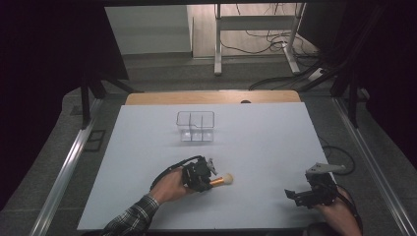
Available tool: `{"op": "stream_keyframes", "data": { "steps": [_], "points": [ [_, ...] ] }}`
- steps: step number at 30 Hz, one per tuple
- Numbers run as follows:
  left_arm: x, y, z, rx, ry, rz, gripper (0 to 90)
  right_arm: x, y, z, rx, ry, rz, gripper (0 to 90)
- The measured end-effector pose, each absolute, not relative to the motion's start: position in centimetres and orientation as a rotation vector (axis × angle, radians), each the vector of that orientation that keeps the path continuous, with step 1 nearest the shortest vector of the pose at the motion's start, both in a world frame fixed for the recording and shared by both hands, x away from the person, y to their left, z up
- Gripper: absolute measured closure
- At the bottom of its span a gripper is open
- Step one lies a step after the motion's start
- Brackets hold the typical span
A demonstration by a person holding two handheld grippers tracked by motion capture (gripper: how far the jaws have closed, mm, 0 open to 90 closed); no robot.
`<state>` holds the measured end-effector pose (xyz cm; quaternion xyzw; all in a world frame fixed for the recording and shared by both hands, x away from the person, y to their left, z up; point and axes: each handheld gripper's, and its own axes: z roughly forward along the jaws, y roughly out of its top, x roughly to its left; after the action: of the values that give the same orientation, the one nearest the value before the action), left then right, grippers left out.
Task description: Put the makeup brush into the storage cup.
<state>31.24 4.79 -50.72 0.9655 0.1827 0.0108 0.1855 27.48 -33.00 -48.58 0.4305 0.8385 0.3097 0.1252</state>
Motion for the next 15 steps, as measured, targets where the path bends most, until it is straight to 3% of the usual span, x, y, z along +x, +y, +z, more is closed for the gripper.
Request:
{"op": "stream_keyframes", "data": {
  "steps": [15],
  "points": [
    [31.5, 5.8, -49.7, 2.653, 0.555, 0.041, 74.0, 27.5, -33.0, -48.6, 1.255, 2.445, 0.897, 0.0]
  ]
}}
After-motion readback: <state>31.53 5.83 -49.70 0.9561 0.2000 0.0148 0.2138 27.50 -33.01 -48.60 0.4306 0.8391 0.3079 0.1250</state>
